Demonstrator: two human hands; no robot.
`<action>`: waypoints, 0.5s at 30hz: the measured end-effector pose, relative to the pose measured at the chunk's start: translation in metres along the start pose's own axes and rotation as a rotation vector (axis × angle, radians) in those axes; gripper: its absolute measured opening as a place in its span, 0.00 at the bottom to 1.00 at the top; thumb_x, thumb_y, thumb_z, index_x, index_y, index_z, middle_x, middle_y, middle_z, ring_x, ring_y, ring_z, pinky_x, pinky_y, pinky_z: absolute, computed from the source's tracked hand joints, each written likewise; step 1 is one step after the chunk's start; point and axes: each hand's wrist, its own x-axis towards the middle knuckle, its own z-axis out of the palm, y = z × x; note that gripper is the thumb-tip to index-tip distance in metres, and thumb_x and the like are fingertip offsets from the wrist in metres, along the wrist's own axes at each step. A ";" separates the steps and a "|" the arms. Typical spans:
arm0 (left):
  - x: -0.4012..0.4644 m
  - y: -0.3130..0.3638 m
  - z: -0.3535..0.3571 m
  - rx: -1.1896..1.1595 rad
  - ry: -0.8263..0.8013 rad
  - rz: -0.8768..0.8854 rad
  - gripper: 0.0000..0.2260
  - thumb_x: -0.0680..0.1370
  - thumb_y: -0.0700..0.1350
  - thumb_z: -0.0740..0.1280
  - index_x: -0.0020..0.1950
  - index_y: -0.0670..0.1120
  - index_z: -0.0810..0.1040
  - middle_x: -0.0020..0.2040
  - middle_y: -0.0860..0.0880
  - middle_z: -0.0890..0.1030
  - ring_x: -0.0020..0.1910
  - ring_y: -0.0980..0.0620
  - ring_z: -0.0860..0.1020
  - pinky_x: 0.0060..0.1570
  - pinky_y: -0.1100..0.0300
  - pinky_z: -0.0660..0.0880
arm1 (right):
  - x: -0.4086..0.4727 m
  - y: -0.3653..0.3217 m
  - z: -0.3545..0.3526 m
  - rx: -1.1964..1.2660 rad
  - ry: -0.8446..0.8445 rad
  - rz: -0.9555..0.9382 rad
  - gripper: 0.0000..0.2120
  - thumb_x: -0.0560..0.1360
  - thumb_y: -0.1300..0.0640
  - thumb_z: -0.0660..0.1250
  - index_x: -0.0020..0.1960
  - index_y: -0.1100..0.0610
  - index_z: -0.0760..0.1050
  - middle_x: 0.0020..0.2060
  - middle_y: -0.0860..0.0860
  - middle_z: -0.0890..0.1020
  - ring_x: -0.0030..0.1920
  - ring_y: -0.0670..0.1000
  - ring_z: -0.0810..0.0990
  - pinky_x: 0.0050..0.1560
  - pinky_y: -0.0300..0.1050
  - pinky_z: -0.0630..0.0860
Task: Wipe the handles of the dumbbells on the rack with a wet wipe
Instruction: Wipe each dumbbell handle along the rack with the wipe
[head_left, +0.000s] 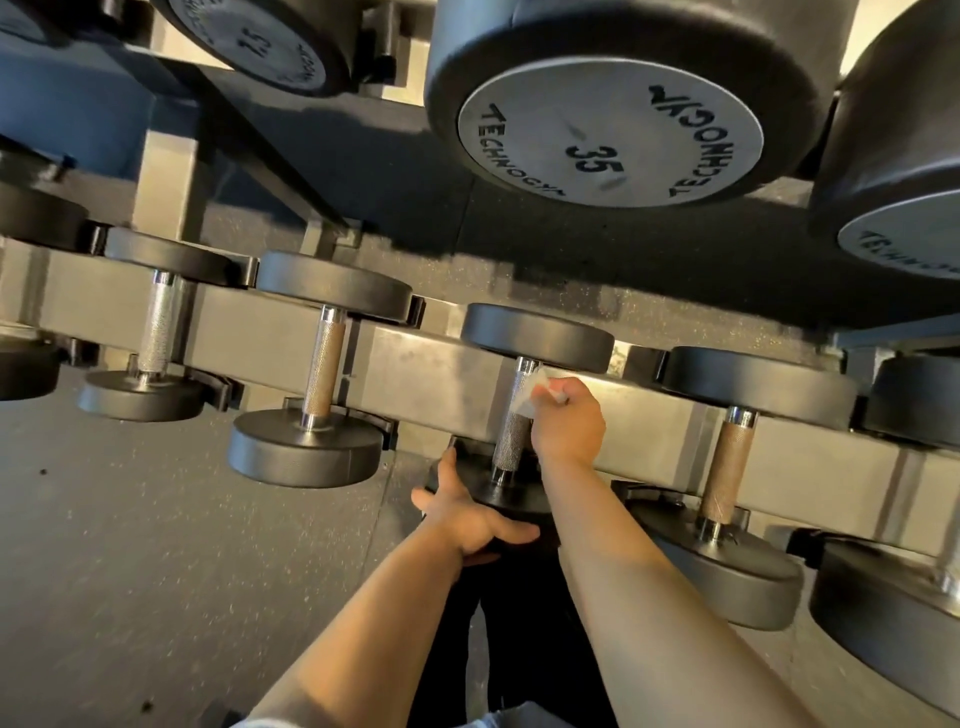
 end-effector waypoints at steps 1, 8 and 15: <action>0.000 -0.001 0.000 -0.021 -0.005 -0.012 0.61 0.57 0.41 0.84 0.77 0.61 0.47 0.73 0.44 0.50 0.71 0.38 0.60 0.66 0.45 0.69 | -0.003 0.004 -0.003 -0.045 -0.027 -0.031 0.07 0.78 0.57 0.63 0.52 0.58 0.78 0.48 0.55 0.81 0.52 0.57 0.78 0.49 0.42 0.69; -0.010 0.006 0.004 -0.140 -0.006 -0.036 0.57 0.61 0.33 0.81 0.77 0.62 0.50 0.72 0.45 0.49 0.69 0.39 0.62 0.53 0.45 0.78 | -0.032 0.040 -0.019 -0.440 -0.286 -0.090 0.12 0.80 0.53 0.58 0.55 0.56 0.78 0.54 0.54 0.81 0.55 0.55 0.78 0.45 0.40 0.68; -0.013 0.011 0.002 -0.117 -0.023 -0.059 0.58 0.61 0.34 0.81 0.76 0.64 0.49 0.73 0.46 0.49 0.69 0.39 0.63 0.46 0.51 0.81 | 0.015 -0.010 -0.021 0.719 -0.163 0.488 0.06 0.75 0.66 0.66 0.47 0.57 0.76 0.39 0.56 0.79 0.34 0.50 0.75 0.29 0.36 0.74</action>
